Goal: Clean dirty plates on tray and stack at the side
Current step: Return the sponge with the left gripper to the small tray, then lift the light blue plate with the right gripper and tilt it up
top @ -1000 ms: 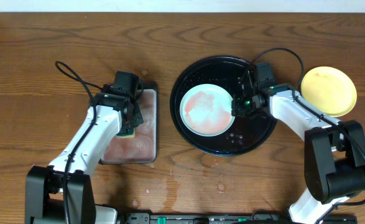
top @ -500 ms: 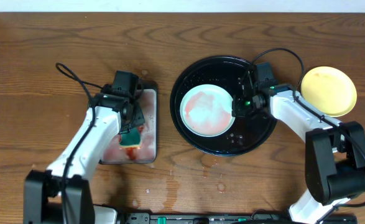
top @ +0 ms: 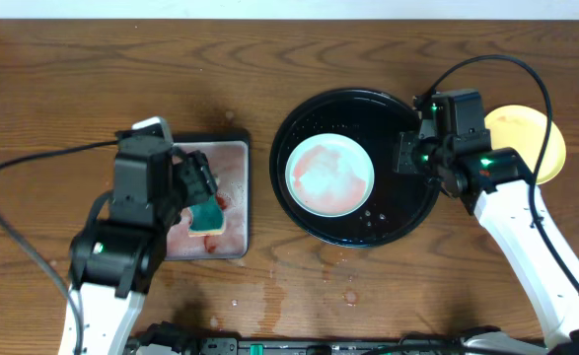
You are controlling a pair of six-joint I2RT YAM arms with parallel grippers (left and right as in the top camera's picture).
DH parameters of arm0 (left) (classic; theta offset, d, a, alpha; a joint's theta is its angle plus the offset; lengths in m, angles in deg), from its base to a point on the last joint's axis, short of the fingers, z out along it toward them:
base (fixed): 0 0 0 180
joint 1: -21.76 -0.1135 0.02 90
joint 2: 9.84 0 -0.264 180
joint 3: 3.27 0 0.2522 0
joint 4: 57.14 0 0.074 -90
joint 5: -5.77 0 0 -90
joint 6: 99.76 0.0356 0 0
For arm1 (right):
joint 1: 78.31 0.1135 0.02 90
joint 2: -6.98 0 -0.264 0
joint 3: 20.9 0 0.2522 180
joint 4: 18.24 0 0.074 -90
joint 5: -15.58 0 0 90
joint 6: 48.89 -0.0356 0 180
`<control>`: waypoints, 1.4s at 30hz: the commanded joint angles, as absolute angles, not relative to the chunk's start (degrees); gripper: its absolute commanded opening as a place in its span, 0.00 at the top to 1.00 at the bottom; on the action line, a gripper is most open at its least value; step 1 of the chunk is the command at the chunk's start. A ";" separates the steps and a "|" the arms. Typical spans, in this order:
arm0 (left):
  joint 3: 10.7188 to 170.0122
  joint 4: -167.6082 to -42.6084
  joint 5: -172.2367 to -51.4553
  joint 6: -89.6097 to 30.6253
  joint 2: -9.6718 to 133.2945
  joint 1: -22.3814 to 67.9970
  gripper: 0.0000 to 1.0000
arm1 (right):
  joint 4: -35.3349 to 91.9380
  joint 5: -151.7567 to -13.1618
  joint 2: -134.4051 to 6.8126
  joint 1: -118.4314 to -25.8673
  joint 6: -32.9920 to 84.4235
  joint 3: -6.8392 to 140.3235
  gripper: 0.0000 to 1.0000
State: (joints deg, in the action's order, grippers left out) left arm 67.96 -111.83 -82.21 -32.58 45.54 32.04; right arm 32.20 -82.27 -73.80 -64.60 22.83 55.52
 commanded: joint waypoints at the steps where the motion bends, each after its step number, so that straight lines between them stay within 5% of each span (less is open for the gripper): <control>1: 69.25 -112.46 -82.32 -31.21 42.96 31.91 0.27 | 33.71 -79.87 -75.37 -64.95 23.36 56.20 0.64; 13: 69.23 -113.64 -82.34 -31.21 43.38 31.91 0.26 | 26.00 -89.38 -95.22 -64.60 23.33 56.20 0.57; 22: 69.23 -113.64 -82.34 -30.99 43.44 31.91 0.26 | 22.72 -90.58 -101.64 -63.07 22.85 56.20 0.62; 27: 69.23 -113.64 -82.32 -30.99 43.59 31.91 0.26 | 21.93 -91.04 -103.41 -62.65 22.68 56.20 0.78; 29: 69.23 -113.64 -82.32 -30.97 43.64 31.91 0.26 | 21.86 -91.30 -103.67 -62.65 22.68 56.20 0.99; 42: 69.23 -113.82 -82.34 -30.75 43.64 31.91 0.26 | 34.41 -82.99 -98.28 -63.70 22.70 66.40 0.99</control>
State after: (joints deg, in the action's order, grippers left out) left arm 67.96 -113.53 -82.38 -31.80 43.44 32.04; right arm 31.39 -89.40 -101.99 -63.46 22.46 60.70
